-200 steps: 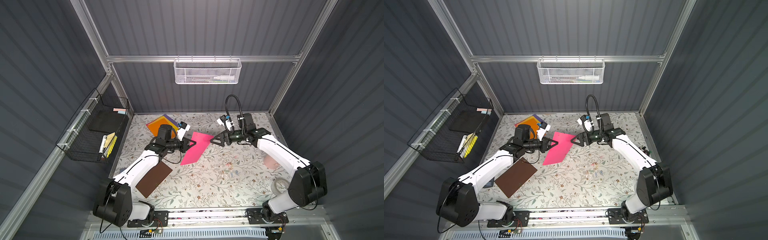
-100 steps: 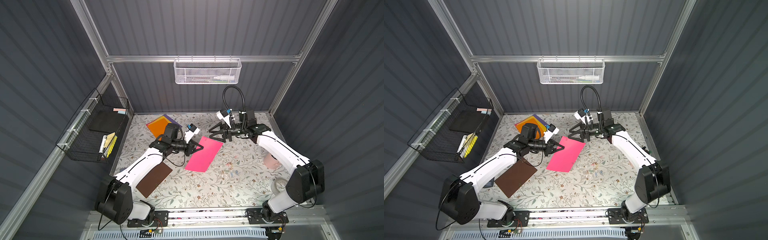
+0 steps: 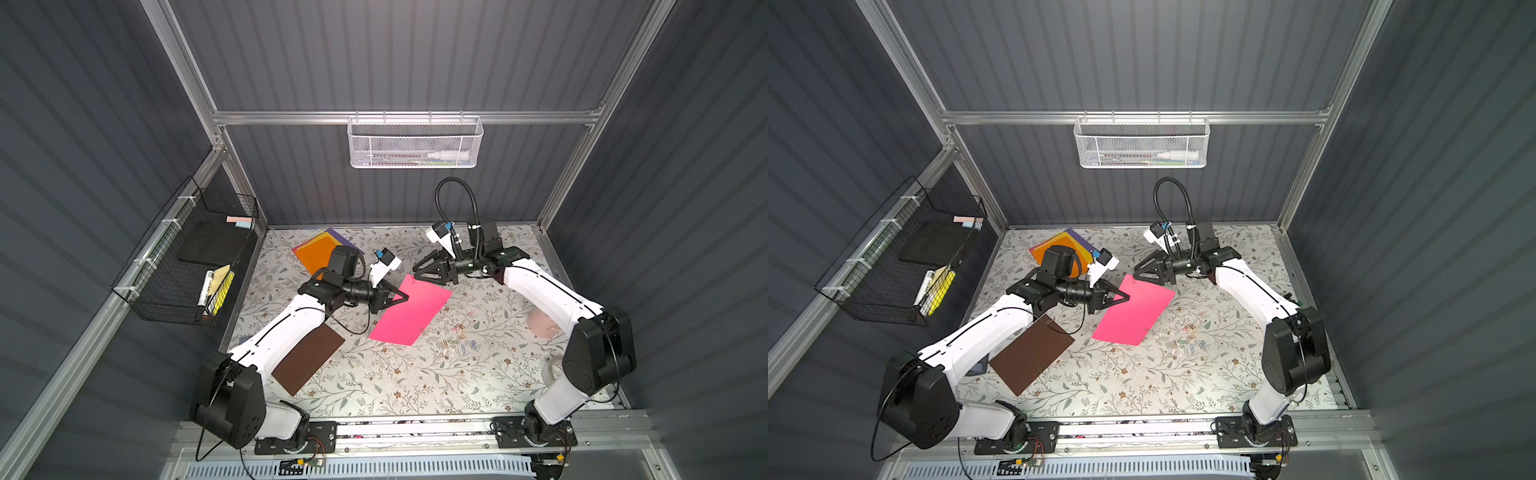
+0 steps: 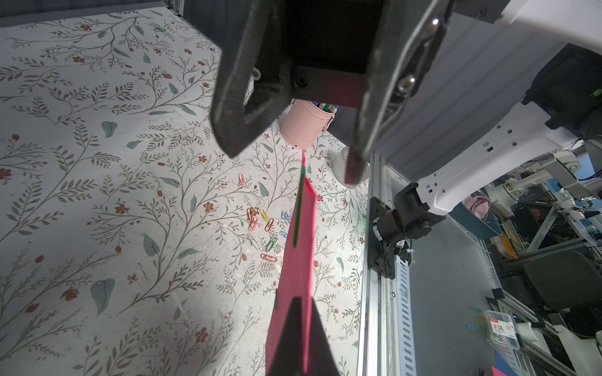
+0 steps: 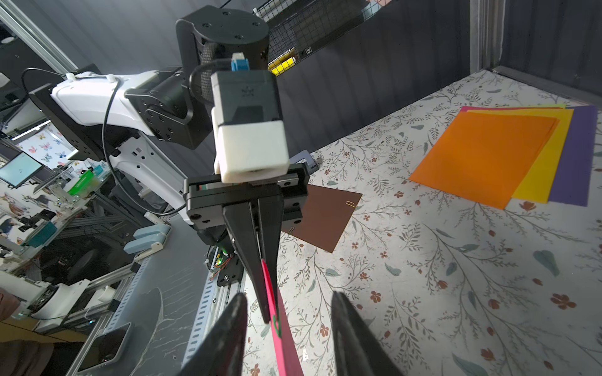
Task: Unclip the paperclips from the documents
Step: Remove the paper clip from the document.
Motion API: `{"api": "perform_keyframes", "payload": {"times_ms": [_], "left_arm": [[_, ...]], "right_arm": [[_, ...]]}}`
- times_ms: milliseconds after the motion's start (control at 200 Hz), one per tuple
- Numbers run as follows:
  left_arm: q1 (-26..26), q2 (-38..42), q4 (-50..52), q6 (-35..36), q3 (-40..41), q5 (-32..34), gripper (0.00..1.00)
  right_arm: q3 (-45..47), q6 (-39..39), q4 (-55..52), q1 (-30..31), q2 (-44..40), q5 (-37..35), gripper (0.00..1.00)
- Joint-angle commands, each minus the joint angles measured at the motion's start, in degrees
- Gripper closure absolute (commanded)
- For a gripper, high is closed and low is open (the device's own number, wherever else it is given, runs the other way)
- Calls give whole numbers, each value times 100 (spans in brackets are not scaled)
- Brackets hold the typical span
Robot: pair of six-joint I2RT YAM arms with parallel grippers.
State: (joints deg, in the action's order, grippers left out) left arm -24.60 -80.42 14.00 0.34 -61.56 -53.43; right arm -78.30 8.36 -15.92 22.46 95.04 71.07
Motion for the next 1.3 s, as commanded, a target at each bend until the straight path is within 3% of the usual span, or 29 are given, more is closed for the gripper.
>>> {"api": "perform_keyframes", "payload": {"times_ms": [0,135,580,1296], "left_arm": [[-32,-59,103,159,-151,-175,100],[-29,-50,129,174,-146,-194,100],[-27,-61,191,212,-69,-339,100],[-35,-199,208,81,65,-128,100]], "right_arm": [[-28,190,-176,31,23,213,65],[2,243,-231,33,7,236,78],[39,262,-240,31,-19,415,99],[-18,86,-203,-144,-28,386,100]]}}
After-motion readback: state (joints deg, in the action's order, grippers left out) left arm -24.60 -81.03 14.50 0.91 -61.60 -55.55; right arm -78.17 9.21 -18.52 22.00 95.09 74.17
